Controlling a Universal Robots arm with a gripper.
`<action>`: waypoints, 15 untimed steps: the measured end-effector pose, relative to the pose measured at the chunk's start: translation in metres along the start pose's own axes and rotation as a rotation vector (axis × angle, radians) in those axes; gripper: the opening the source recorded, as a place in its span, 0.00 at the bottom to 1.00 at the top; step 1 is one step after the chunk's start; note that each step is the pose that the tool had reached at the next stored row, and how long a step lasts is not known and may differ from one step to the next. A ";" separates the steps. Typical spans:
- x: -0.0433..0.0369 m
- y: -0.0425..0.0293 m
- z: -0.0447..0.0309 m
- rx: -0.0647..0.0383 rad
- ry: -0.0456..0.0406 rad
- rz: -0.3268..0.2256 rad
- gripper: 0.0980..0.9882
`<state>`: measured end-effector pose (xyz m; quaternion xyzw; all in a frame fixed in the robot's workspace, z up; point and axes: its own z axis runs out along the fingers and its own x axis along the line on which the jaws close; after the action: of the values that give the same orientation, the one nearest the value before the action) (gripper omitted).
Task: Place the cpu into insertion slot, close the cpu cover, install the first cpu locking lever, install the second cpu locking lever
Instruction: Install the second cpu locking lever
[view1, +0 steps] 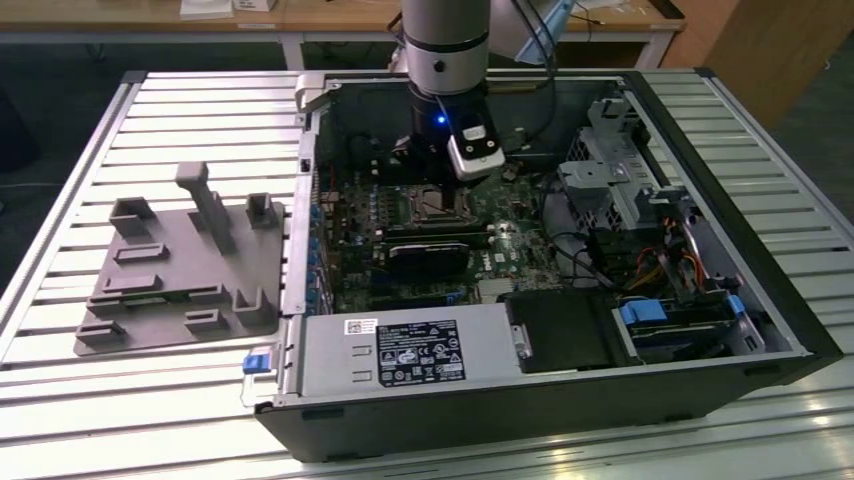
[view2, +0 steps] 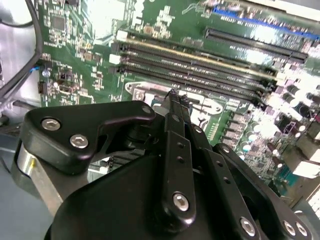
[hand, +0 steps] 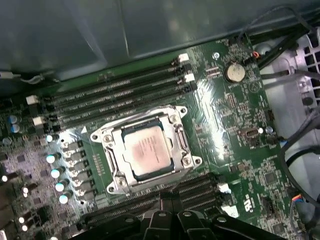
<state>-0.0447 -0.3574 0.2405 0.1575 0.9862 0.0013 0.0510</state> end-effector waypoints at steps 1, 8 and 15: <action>-0.0004 -0.0013 0.0000 0.000 0.0000 0.000 0.00; 0.0027 -0.0091 0.0010 -0.001 0.0002 -0.003 0.00; 0.0135 -0.0143 0.0030 -0.025 0.0076 -0.024 0.00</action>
<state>-0.0616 -0.3669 0.2360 0.1449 0.9881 0.0135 0.0492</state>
